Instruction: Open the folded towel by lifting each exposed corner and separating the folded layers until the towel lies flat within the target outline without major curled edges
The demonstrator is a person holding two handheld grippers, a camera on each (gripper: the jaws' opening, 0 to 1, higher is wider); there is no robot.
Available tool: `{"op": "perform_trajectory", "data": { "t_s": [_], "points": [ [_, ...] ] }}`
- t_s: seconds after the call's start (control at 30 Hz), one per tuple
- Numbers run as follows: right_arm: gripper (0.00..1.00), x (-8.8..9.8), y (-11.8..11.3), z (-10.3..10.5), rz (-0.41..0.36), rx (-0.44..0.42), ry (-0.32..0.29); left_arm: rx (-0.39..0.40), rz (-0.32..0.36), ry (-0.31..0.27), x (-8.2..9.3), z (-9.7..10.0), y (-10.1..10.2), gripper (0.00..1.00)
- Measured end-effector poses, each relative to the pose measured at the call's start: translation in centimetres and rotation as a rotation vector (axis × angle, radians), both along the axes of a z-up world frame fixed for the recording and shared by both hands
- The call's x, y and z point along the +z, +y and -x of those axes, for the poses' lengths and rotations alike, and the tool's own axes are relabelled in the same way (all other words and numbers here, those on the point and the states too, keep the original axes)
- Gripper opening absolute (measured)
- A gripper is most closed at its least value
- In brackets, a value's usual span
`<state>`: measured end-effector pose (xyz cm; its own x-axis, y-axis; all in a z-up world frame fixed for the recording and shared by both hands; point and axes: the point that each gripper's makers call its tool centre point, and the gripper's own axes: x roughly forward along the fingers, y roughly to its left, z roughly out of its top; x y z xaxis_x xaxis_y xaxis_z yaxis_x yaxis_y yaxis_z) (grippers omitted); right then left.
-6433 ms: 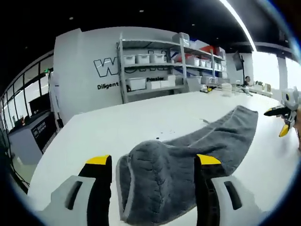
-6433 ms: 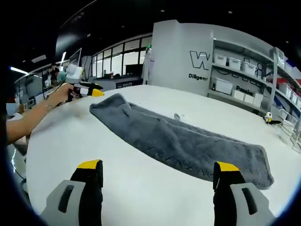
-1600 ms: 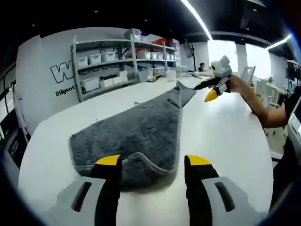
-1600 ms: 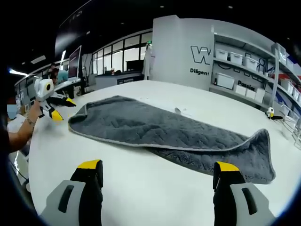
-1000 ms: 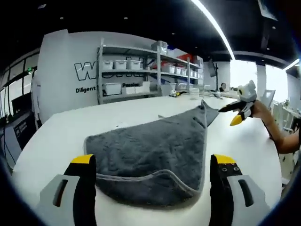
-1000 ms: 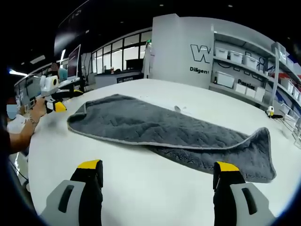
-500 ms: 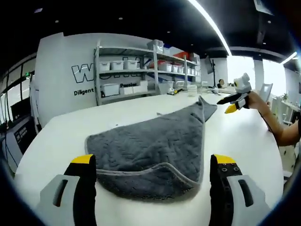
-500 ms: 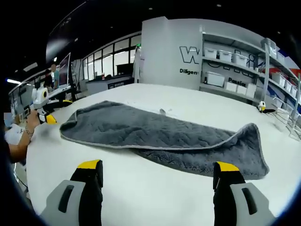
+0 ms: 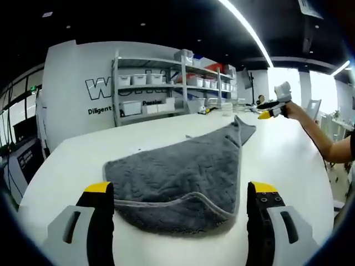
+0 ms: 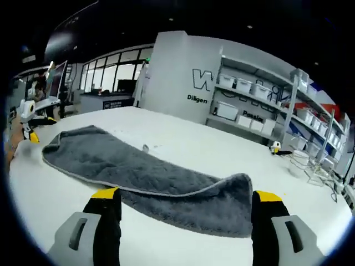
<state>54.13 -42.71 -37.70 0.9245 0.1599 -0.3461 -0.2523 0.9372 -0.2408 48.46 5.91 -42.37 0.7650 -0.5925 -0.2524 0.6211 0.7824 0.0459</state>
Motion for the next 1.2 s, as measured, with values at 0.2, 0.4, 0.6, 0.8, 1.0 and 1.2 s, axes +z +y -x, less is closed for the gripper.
{"op": "perform_trajectory", "data": {
  "t_s": [0.2,0.4,0.6,0.8,1.0,1.2],
  "points": [
    [0.99,-0.2,-2.8,-2.6,0.047,-0.012,0.025,-0.004,-0.006,-0.001,0.0,0.0,0.0,0.98],
    [0.98,-1.5,-5.3,-4.2,0.101,-0.030,0.074,-0.005,-0.002,-0.005,0.2,0.0,0.1,0.98],
    [0.85,-2.0,-8.0,-6.1,0.198,-0.053,0.102,0.000,-0.003,-0.001,0.2,-0.2,0.5,0.97],
    [0.73,-2.5,-10.0,-7.9,0.261,-0.065,0.133,0.007,-0.008,-0.001,0.1,-0.3,0.6,0.97],
    [0.61,-3.5,-11.2,-9.8,0.352,-0.041,0.164,0.011,-0.009,-0.001,0.0,-0.4,0.7,0.97],
    [0.52,-4.4,-11.0,-11.4,0.408,0.001,0.191,0.014,-0.014,-0.002,0.0,-0.5,0.8,0.97]
  ]
}}
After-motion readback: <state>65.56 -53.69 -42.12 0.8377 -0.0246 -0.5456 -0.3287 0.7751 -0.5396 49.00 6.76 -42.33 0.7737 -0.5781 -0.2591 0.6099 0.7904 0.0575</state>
